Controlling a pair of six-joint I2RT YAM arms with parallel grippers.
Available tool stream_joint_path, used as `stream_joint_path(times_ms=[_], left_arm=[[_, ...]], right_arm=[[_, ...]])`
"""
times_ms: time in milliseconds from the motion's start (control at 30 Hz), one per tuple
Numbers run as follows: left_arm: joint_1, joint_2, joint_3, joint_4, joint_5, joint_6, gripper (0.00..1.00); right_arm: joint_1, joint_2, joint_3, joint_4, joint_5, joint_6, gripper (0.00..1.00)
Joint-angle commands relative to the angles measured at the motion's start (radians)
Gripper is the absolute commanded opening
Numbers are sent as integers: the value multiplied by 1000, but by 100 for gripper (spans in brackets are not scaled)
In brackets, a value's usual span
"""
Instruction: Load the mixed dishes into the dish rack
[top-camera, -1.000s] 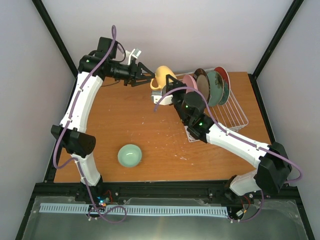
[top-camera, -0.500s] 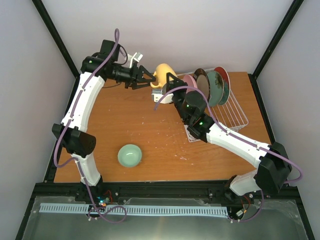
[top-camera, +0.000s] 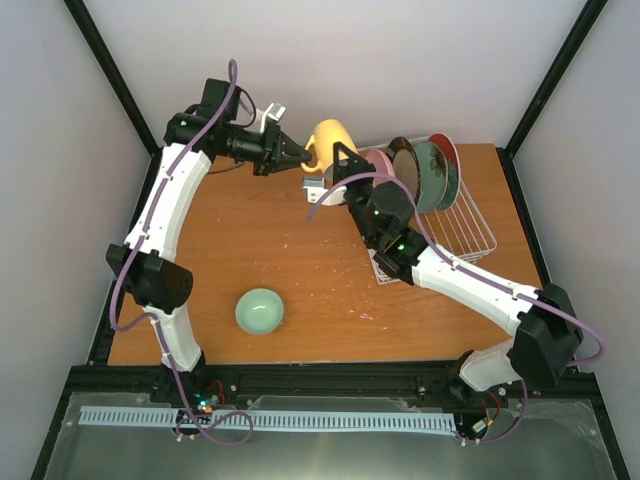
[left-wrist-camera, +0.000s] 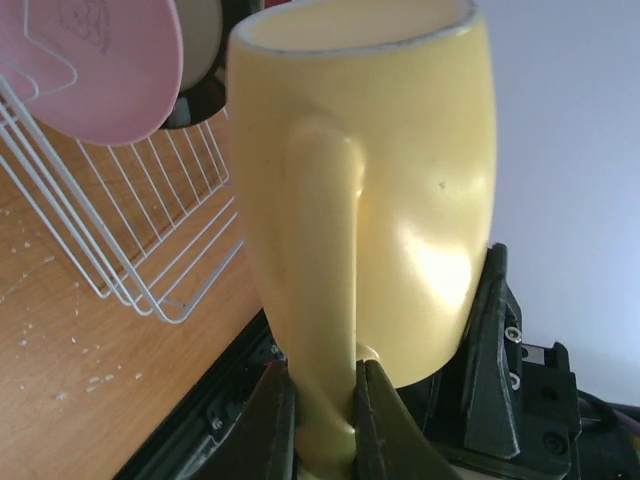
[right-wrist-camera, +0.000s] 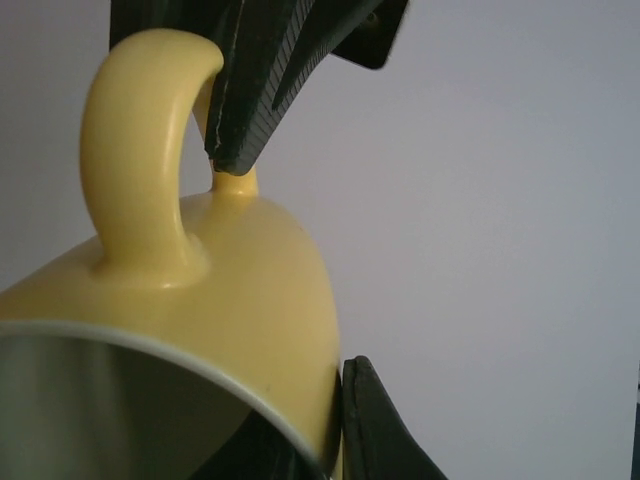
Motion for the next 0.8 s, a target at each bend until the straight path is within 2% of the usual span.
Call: stream_joint_path(times_ms=[0,167,233,267,333,367,533,600,767], left_arm=[[-24,4,11,71,85,26,1],[-25,-2,19,96,90,27,1],[-24,-5,27,110,82,22,0],[-25,-4,33,110,80,23,1],[-25,3,60,100,59,32,1],[-24,6,75,95,47,39,1],[-23,22,147,91,-24,60,1],[-18,26,163,93,-58,71,0],[-13,25,170,131,-155,97,1]], right_arm=[[4,13,49,116,-21,30,3],[5,22,51,125,-14,36,4],[3,22,48,126,-9,41,10],[3,23,47,129,-6,43,18],[3,20,41,135,6,50,46],[3,17,38,139,13,51,52],[4,-7,15,150,71,72,63],[7,-30,-3,141,104,90,70],[41,-136,-45,-14,198,216,69]])
